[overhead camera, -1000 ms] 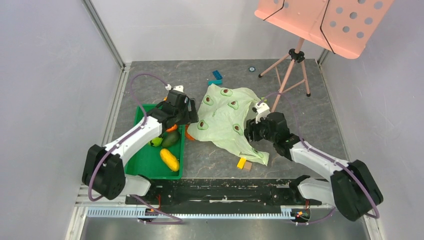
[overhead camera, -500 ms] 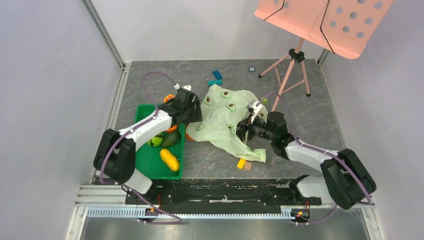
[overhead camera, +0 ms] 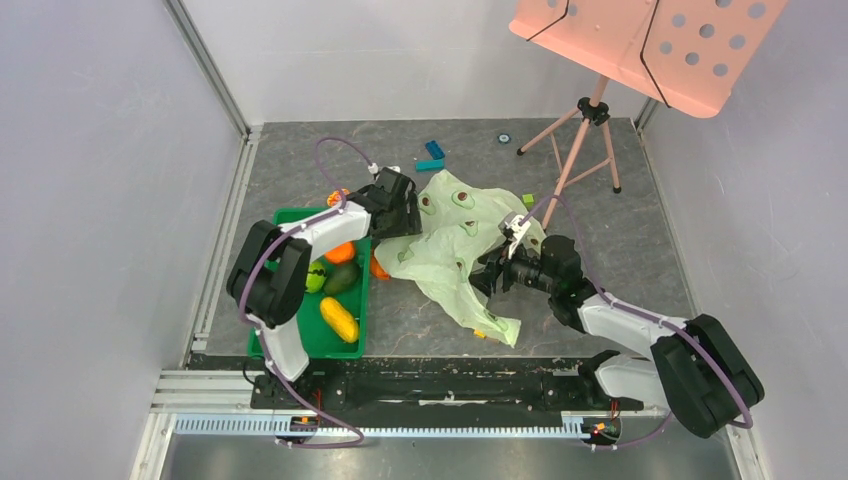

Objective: Take the fake fruits out of the plastic bag
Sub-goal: Adjust the plastic bag at the center of the board.

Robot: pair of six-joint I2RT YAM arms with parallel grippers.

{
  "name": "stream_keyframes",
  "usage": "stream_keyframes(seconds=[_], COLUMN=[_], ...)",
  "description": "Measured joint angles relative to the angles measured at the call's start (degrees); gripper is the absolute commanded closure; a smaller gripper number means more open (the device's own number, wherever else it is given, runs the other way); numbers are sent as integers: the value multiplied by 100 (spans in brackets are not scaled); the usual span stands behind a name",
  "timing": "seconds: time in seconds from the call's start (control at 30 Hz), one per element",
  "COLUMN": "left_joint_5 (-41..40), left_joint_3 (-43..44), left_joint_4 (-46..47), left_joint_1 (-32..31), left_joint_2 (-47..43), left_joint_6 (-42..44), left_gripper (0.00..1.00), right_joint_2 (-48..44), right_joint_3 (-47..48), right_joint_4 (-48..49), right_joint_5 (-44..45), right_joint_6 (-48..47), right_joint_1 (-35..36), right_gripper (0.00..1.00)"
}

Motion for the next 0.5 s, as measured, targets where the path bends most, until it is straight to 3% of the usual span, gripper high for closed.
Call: stream_keyframes(seconds=[0.13,0.5], left_joint_5=[81,833], left_joint_3=[269,61], left_joint_4=[63,673], left_joint_1=[2,-90], left_joint_2=[358,610], left_joint_6=[-111,-363], left_gripper=[22,60], right_joint_2=[-42,-96], right_joint_3=[-94,-299], right_joint_4=[-4,11], right_joint_5=[-17,144], right_joint_6=[0,-72], right_joint_1=[0,0], right_gripper=[30,15])
